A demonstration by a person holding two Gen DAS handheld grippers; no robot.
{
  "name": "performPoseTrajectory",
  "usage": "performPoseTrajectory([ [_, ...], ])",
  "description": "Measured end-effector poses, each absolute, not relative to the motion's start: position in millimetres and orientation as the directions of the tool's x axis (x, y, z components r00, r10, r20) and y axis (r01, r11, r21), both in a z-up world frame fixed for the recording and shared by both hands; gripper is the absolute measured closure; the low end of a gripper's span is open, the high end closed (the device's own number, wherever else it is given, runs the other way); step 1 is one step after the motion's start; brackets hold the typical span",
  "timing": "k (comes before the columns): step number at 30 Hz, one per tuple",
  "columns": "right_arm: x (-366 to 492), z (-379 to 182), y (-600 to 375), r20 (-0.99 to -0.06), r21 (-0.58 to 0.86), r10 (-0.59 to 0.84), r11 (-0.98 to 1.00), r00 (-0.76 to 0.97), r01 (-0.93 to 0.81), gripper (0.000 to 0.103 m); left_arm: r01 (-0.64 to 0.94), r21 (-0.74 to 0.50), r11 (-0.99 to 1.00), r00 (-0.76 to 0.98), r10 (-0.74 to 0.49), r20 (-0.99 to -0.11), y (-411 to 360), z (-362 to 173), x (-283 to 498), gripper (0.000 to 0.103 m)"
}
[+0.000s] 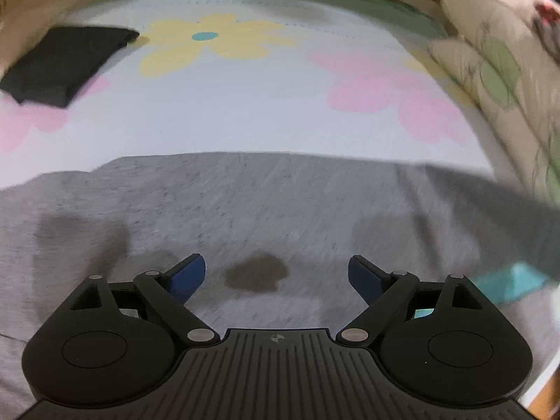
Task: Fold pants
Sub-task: 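Grasp the grey sweatpants leg hem with the right gripper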
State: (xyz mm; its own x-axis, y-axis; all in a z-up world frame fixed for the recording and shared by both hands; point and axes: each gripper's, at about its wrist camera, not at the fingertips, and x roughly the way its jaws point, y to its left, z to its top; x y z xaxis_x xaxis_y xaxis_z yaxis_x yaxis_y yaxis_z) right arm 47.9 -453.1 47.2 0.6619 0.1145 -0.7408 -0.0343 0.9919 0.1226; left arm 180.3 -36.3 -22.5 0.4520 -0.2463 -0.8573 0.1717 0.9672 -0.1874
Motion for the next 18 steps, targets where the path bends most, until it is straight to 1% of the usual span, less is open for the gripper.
performPoseTrajectory([
  [1,32.0,49.6,-448.8,-0.736,0.126,0.132,0.990,0.664,-0.058,0.095,0.148,-0.213,0.966,0.444,-0.257,-0.858,-37.5,-23.3,188.0,0.014],
  [2,24.9,50.8,-444.8,-0.735,0.129,0.145,0.989,0.662,-0.074,0.099,0.123,-0.238,0.963,0.435,-0.268,-0.860,-39.1,-23.9,196.5,0.014],
  [3,15.4,51.2,-443.3,-0.733,0.125,0.148,0.989,0.664,-0.082,0.099,0.102,-0.259,0.961,0.429,-0.277,-0.860,-41.2,-24.5,204.7,0.014],
  [5,0.0,46.5,-443.7,-0.737,0.100,0.116,0.993,0.666,-0.062,0.099,0.070,-0.259,0.963,0.418,-0.264,-0.869,-46.4,-26.3,216.6,0.014],
  [7,6.8,38.7,-453.1,-0.775,0.093,0.081,0.996,0.626,-0.014,0.099,0.043,-0.240,0.970,0.408,-0.236,-0.882,-51.9,-26.4,220.4,0.014],
  [8,13.0,37.1,-455.5,-0.787,0.108,0.069,0.994,0.613,0.027,0.097,0.045,-0.237,0.970,0.411,-0.234,-0.881,-54.3,-25.1,219.0,0.014],
  [9,15.8,32.9,-458.7,-0.797,0.125,0.062,0.990,0.600,0.064,0.090,0.054,-0.234,0.971,0.417,-0.235,-0.878,-55.8,-23.4,215.3,0.014],
  [10,17.0,30.8,-460.3,-0.807,0.137,0.061,0.987,0.588,0.086,0.086,0.069,-0.225,0.972,0.423,-0.233,-0.876,-57.4,-20.8,209.5,0.014],
  [12,21.1,28.6,-458.3,-0.822,0.134,0.042,0.984,0.568,0.121,0.086,0.095,-0.195,0.976,0.444,-0.217,-0.869,-59.4,-15.6,198.3,0.014],
  [14,29.7,24.5,-447.1,-0.829,0.158,0.058,0.979,0.557,0.133,0.085,0.136,-0.136,0.981,0.459,-0.184,-0.869,-62.3,-11.6,188.2,0.014],
  [15,32.5,22.8,-443.0,-0.836,0.180,0.080,0.975,0.543,0.133,0.080,0.158,-0.105,0.982,0.464,-0.167,-0.870,-62.9,-10.8,183.5,0.014],
  [16,36.1,20.5,-440.4,-0.844,0.197,0.094,0.970,0.528,0.142,0.070,0.180,-0.077,0.981,0.468,-0.154,-0.870,-62.7,-10.4,178.6,0.014],
  [17,42.6,18.3,-432.9,-0.850,0.204,0.097,0.967,0.517,0.155,0.051,0.195,-0.065,0.979,0.472,-0.152,-0.868,-61.2,-9.6,175.9,0.014],
  [18,49.0,16.0,-422.2,-0.850,0.197,0.090,0.968,0.519,0.153,0.039,0.209,-0.058,0.976,0.478,-0.153,-0.865,-59.0,-9.5,173.6,0.014],
])
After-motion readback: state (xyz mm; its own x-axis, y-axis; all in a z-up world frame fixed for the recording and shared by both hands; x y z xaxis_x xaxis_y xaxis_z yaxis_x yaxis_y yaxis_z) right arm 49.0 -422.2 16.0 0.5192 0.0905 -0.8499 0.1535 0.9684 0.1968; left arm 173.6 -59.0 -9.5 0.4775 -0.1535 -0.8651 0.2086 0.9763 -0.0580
